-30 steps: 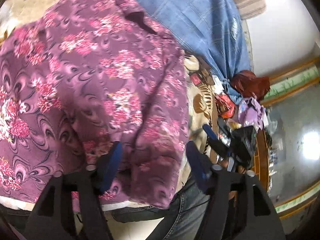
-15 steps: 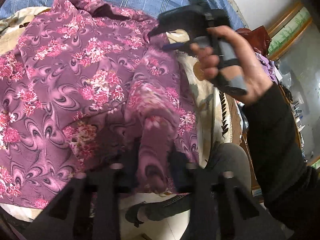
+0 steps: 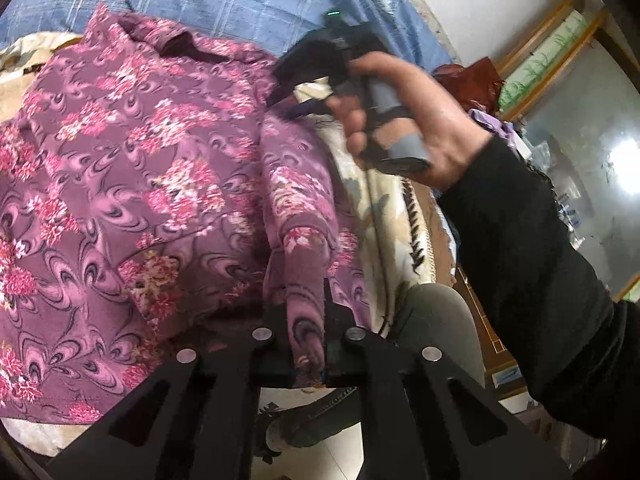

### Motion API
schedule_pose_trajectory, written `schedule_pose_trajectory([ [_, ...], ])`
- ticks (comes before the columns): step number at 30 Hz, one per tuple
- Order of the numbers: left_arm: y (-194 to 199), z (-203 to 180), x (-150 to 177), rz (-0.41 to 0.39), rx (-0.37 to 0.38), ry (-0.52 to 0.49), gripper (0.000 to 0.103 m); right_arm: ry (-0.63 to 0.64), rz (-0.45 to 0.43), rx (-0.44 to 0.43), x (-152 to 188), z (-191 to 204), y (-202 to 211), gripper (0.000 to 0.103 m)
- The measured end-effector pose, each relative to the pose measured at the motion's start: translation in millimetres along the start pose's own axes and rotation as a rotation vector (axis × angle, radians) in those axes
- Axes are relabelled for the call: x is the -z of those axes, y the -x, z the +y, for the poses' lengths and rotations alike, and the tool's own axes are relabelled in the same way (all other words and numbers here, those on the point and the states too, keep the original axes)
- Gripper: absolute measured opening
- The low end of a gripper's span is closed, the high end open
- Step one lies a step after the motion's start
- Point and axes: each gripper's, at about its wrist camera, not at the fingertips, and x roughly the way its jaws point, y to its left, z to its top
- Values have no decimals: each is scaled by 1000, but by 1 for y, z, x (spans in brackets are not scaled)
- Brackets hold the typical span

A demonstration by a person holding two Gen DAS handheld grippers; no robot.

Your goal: Fold small clothes

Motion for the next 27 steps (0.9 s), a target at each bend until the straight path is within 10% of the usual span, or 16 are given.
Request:
schedule_pose_trajectory([
  [5,-1,-7,0,-3,34,-33,4,50,32,72,-2,9,-11,25],
  [8,-2,-7,0,-1,29,-37,4,84,43,108,-4,8,-14,3],
  [18,58,24,-22,-116,125,113,4,110,-116,-166,-19,17,67,2],
  [27,60,111,-8,-127,22,314,4,272,-45,-216,-29,122,18,2],
])
